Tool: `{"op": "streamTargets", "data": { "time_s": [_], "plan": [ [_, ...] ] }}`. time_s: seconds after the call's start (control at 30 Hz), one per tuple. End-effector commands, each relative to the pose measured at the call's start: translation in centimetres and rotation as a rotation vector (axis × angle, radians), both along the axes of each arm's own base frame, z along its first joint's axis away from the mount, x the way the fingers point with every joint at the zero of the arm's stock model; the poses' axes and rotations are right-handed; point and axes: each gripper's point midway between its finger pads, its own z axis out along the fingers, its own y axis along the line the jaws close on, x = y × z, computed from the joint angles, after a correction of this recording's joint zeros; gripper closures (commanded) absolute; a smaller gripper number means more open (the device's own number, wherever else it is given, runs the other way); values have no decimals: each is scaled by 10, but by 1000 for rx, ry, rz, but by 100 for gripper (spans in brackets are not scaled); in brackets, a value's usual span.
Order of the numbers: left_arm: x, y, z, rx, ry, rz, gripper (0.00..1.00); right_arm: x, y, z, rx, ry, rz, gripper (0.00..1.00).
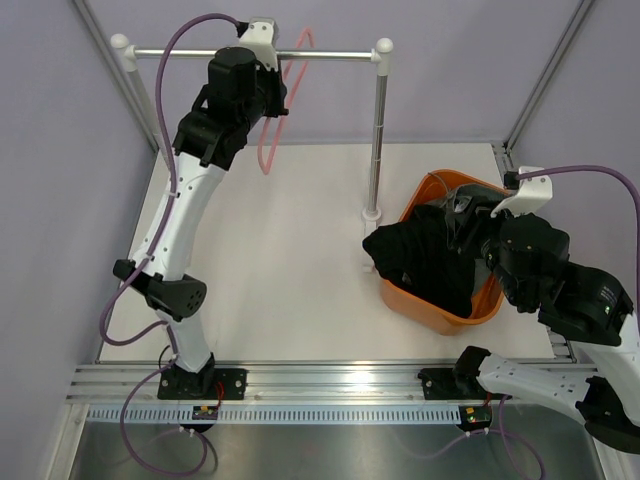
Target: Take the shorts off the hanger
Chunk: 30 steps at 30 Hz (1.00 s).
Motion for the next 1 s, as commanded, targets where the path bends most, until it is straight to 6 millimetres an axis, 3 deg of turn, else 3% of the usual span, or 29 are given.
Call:
{"op": "streamTargets", "data": {
  "time_s": [0.0, 0.27, 0.43, 0.53, 0.7, 0.97],
  "plan": [
    [8, -11, 22, -25, -85, -56, 100, 0, 3, -2, 12, 3, 6, 48],
    [19, -12, -20, 39, 12, -65, 100, 2, 9, -7, 12, 12, 20, 48],
    [14, -12, -28, 40, 27, -77, 98, 2, 10, -10, 13, 15, 21, 48],
    [9, -9, -24, 34, 19, -73, 91, 2, 10, -9, 18, 12, 21, 48],
    [-8, -4, -1, 12, -33, -82, 79, 3, 12, -11, 14, 17, 23, 48],
    [-45, -5, 25, 52, -102, -111, 50, 5, 12, -12, 8, 15, 14, 43]
  ]
}}
